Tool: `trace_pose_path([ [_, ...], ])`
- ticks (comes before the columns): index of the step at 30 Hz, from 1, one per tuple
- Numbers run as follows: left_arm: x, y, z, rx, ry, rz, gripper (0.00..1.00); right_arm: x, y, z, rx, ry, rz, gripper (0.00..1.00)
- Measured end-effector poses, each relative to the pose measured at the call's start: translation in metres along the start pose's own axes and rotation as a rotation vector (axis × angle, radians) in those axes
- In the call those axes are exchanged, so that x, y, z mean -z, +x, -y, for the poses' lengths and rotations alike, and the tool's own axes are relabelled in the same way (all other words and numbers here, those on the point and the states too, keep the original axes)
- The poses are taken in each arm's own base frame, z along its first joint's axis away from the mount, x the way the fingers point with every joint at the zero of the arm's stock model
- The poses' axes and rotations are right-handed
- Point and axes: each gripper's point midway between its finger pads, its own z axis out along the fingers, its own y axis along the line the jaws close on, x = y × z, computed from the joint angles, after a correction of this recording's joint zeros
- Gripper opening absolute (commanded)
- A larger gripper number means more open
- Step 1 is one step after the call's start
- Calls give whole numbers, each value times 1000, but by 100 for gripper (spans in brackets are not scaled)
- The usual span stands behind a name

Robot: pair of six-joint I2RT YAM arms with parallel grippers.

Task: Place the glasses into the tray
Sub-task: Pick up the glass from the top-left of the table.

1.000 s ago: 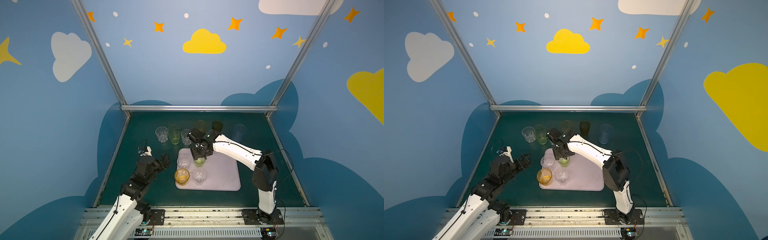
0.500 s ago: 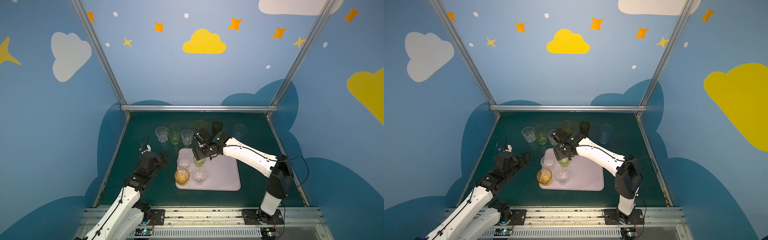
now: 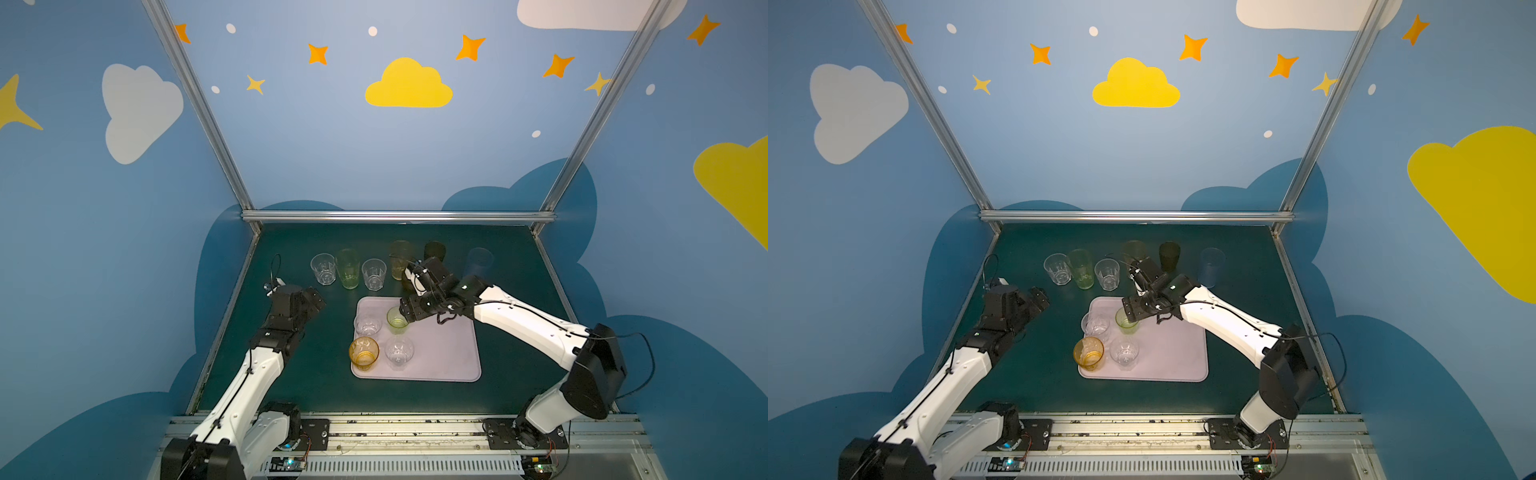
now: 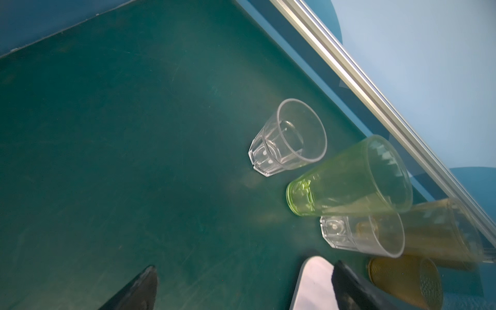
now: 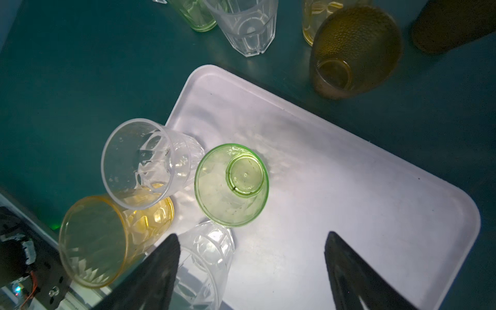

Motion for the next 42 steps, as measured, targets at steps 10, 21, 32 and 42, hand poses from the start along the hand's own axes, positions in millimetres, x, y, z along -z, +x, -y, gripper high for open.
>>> trace_pose_path([
  [10,-48,-33,19,50,-27,-39,100,27,10,21,-85,-111,106,87],
  [21,-85,-57,41,-22,-36,-73,88,26,11,18,-88,-166,125,87],
  [32,-123,-50,40,-65,-90,-163,65,29,19,37,-125,-147,135,87],
  [42,-138,-45,37,-89,-119,-198,48,27,24,47,-151,-134,127,87],
])
